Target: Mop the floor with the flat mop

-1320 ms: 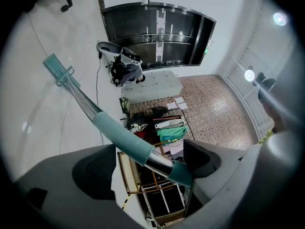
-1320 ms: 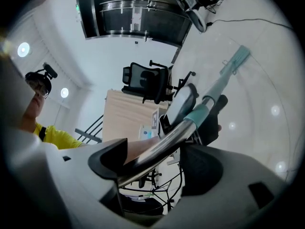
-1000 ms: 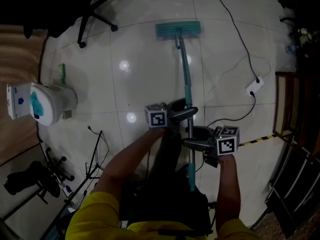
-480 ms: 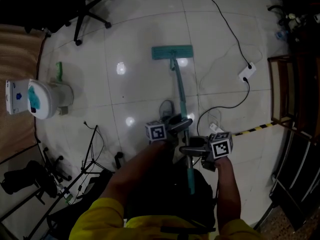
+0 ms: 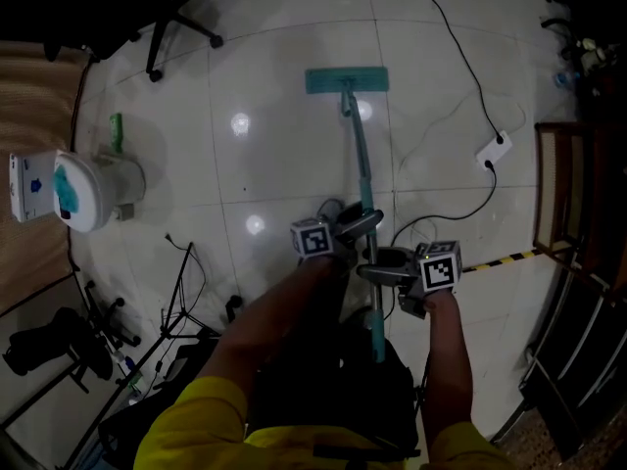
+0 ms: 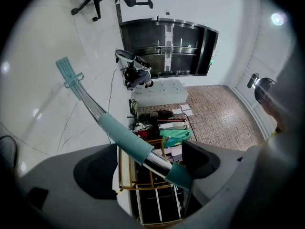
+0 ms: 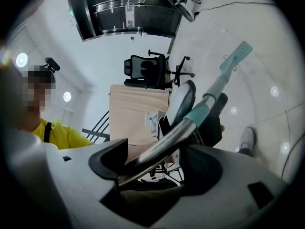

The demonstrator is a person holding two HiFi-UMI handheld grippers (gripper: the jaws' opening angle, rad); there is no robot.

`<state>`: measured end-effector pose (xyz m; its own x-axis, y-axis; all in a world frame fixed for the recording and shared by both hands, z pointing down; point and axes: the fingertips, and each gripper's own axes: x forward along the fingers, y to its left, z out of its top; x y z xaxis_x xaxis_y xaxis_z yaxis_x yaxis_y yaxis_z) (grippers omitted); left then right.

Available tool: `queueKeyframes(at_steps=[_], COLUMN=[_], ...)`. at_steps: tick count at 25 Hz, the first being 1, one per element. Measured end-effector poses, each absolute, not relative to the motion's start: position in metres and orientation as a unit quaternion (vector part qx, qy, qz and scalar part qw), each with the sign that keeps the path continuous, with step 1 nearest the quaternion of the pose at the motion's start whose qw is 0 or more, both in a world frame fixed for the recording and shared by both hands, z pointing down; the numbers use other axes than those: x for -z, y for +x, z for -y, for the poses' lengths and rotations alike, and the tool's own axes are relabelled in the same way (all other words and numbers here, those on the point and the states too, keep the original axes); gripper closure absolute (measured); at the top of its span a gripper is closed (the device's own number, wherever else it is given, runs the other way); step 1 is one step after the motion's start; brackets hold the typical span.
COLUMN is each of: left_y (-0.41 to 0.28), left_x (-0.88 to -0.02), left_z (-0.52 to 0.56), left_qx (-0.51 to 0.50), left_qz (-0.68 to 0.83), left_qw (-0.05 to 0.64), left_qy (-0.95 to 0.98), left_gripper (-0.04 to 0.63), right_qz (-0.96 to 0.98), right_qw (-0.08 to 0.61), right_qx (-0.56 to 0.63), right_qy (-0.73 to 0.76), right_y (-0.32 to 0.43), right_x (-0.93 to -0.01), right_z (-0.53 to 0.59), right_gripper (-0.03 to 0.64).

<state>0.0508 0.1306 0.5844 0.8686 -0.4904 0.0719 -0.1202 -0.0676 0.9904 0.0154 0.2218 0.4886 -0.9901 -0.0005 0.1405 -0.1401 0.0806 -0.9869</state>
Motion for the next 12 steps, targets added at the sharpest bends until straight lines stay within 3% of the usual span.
queueKeyframes(at_steps=[12], left_y=[0.041], left_x=[-0.595], left_z=[0.079], left_qx=[0.168], left_qz=[0.175], left_qw=[0.631], left_qy=[0.737], left_gripper=[0.189], right_qz=[0.730], right_qw=[0.051], right_qx=[-0.675], right_qy=[0.087], right_y=[0.003], right_x=[-0.520], right_z=[-0.018], right_gripper=[0.298])
